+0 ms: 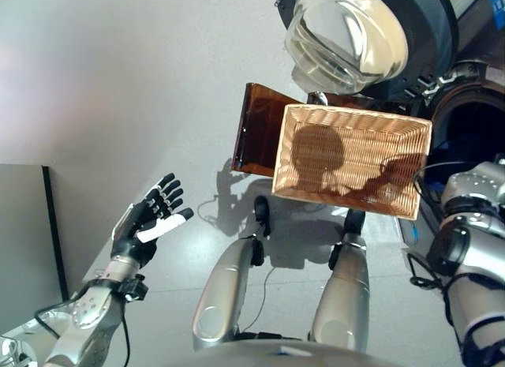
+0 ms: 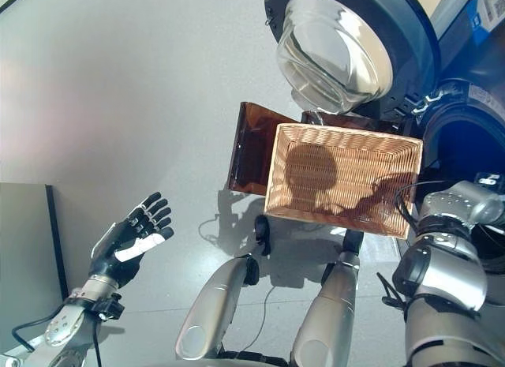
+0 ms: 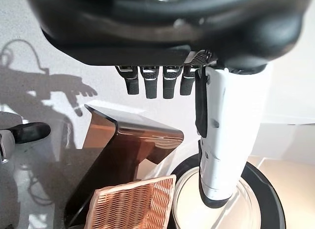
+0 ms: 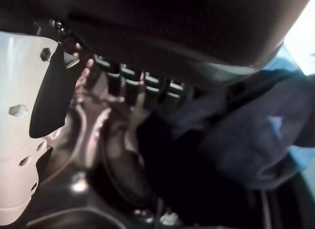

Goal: Pick up the clothes and place them into the washing machine

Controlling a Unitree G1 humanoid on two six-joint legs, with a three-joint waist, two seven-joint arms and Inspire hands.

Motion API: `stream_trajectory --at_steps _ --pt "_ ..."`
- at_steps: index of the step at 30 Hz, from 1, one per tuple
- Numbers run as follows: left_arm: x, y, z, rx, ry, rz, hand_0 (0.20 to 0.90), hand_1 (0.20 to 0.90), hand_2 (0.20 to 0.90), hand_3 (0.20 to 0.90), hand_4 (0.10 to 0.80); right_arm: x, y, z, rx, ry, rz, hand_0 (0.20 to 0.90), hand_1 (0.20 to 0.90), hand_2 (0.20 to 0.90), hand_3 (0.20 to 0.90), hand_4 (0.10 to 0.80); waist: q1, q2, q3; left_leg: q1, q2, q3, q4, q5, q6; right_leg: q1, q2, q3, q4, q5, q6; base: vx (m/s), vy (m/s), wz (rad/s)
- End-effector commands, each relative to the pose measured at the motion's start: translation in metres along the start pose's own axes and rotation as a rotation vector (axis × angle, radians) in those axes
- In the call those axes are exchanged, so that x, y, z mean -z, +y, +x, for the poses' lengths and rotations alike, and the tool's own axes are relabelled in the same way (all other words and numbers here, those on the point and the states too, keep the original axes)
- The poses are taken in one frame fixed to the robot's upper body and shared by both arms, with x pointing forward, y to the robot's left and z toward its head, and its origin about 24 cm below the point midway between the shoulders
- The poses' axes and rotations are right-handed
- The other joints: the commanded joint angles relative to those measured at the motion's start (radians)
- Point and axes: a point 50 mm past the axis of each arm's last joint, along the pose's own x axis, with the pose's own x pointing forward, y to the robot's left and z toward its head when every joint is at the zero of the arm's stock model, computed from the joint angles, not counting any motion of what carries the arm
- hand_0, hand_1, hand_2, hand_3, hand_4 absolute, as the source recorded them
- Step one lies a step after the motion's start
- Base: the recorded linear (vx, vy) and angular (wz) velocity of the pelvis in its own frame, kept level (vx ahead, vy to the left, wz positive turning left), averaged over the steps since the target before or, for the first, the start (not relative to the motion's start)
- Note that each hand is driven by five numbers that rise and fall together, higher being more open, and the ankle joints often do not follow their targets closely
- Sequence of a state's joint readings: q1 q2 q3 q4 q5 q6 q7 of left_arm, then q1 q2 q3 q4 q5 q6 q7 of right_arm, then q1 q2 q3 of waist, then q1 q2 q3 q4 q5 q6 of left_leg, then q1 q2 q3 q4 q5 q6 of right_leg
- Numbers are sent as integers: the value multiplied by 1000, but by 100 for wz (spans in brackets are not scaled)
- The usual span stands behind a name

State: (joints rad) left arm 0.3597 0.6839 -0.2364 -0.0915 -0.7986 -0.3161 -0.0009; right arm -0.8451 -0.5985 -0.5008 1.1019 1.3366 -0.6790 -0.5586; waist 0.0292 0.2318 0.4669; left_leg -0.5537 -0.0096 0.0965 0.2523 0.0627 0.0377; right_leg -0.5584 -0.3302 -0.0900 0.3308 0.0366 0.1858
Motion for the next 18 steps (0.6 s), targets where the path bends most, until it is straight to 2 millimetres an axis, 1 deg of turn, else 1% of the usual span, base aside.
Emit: stream_trajectory --at_steps 1,3,4,7,8,9,11,12,13,14,16,17,18 --pt "-19 9 -14 -45 -118 -8 900 900 900 900 800 -12 -13 -1 -179 -135 -121 900 900 900 900 800 -7 -28 -102 -4 107 -76 -47 37 -143 -31 -17 46 29 41 28 11 5 10" --pt "-18 9 -14 -45 -116 -4 900 900 900 900 800 -7 -25 -2 -174 -120 -150 900 900 900 900 800 -10 -37 -105 4 107 -76 -45 34 -143 -19 -19 45 27 42 29 9 0 4" --pt "-18 10 -15 -48 -114 1 900 900 900 900 800 -3 -38 -2 -165 -106 -177 900 900 900 900 800 -11 -48 -108 11 106 -77 -43 32 -144 -2 -21 41 20 41 30 33 -1 -2" --pt "-17 10 -14 -47 -114 1 900 900 900 900 800 3 -56 -5 -163 -76 -236 900 900 900 900 800 -12 -65 -118 39 107 -79 -49 27 -144 33 -24 34 -2 45 34 26 1 0" --pt "-17 10 -14 -47 -114 2 900 900 900 900 800 3 -56 -5 -162 -76 -237 900 900 900 900 800 -13 -65 -117 41 107 -79 -50 27 -144 35 -24 33 -4 46 34 20 -3 -5" --pt "-16 10 -14 -46 -112 4 900 900 900 900 800 7 -62 -6 -169 -62 -273 900 900 900 900 800 -13 -71 -118 49 108 -79 -53 26 -144 46 -24 29 -12 48 35 19 -11 -4" --pt "-16 10 -13 -49 -114 2 900 900 900 900 800 13 -73 -8 -179 -31 -342 900 900 900 900 800 -13 -81 -122 61 106 -80 -55 24 -143 63 -25 25 -28 55 36 21 -2 -1" --pt "-17 10 -12 -46 -122 4 900 900 900 900 800 20 -84 -12 -190 3 -394 900 900 900 900 800 -13 -91 -129 77 105 -78 -61 20 -142 83 -28 19 -52 64 39 43 3 -4" --pt "-17 11 -12 -48 -126 6 900 900 900 900 800 23 -89 -14 -193 19 -407 900 900 900 900 800 -15 -96 -130 86 103 -74 -67 19 -142 99 -31 16 -72 71 41 37 7 -5" --pt "-17 11 -13 -49 -125 7 900 900 900 900 800 23 -90 -14 -193 21 -408 900 900 900 900 800 -16 -98 -130 89 103 -74 -68 20 -142 104 -31 15 -77 73 41 0 0 0" --pt "-18 11 -12 -49 -137 9 900 900 900 900 800 29 -106 -20 -214 60 -458 900 900 900 900 800 -19 -112 -137 104 102 -72 -77 18 -141 126 -36 8 -107 88 45 30 -3 -3" --pt "-18 12 -13 -50 -136 10 900 900 900 900 800 30 -107 -21 -214 62 -460 900 900 900 900 800 -20 -114 -137 106 101 -72 -78 18 -140 130 -36 7 -111 89 46 33 -5 -5" --pt "-19 12 -13 -55 -140 12 900 900 900 900 800 31 -113 -22 -212 72 -480 900 900 900 900 800 -21 -119 -140 111 100 -71 -80 18 -140 139 -36 5 -122 94 46 34 1 -5"
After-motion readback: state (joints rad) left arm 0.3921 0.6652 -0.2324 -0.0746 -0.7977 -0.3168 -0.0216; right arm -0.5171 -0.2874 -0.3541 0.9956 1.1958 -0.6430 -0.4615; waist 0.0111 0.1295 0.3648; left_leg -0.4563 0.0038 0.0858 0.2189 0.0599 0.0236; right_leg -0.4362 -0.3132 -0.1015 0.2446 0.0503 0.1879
